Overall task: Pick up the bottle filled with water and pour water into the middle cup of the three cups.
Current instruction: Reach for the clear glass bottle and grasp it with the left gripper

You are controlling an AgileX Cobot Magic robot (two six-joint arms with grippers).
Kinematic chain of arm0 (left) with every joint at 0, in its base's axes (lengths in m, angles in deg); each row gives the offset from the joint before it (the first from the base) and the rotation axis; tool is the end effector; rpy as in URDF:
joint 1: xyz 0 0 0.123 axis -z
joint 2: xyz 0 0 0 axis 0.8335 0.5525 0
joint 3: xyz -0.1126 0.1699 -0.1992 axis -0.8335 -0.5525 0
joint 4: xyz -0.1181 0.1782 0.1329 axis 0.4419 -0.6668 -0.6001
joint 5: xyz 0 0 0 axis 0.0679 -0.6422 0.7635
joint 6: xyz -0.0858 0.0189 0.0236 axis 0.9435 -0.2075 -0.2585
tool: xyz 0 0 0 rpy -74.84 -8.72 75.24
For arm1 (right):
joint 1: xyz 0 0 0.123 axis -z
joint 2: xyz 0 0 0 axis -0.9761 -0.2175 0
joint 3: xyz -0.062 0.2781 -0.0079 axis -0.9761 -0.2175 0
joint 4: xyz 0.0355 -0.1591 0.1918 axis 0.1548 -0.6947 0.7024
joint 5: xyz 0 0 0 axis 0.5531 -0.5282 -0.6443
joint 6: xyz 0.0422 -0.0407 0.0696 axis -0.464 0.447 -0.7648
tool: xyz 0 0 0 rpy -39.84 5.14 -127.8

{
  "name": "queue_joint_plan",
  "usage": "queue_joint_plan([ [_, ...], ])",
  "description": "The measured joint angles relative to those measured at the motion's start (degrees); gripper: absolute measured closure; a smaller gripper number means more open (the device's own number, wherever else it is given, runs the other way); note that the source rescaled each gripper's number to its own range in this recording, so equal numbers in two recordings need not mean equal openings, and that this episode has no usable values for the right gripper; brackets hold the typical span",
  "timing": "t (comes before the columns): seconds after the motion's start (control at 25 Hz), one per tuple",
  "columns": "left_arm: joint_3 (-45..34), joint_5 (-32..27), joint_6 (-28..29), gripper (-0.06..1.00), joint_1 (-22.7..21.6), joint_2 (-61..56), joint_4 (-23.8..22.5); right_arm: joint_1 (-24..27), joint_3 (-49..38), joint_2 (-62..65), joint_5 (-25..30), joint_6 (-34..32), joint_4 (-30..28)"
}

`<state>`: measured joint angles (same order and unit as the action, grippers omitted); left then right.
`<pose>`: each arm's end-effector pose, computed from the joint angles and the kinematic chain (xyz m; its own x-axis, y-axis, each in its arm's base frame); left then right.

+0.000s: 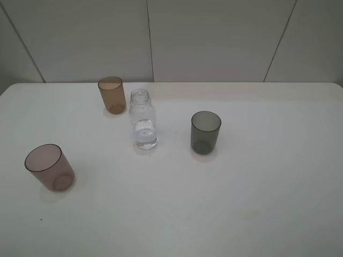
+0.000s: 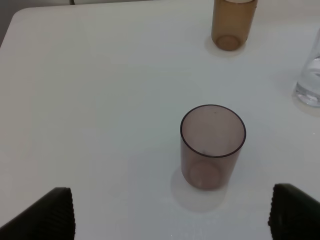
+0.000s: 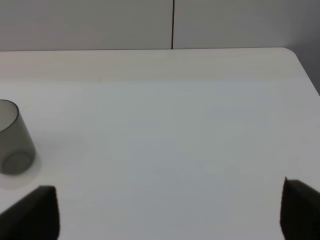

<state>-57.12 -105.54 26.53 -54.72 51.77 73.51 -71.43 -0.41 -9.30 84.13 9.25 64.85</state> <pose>-0.0064 -0.0010 0.2783 -0.4456 0.0449 -0.8941 0.0561 0.9982 0.0222 -0.0077 0.0008 0.2828 -0.4397 0.0209 -0.8979 0.0936 0.9954 -0.0227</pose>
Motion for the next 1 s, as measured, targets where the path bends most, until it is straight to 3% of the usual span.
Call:
queue_joint_plan([
  [1.0,0.0,0.0,0.0,-0.06,0.0,0.0,0.0,0.0,0.0,0.0,0.0,0.0,0.0],
])
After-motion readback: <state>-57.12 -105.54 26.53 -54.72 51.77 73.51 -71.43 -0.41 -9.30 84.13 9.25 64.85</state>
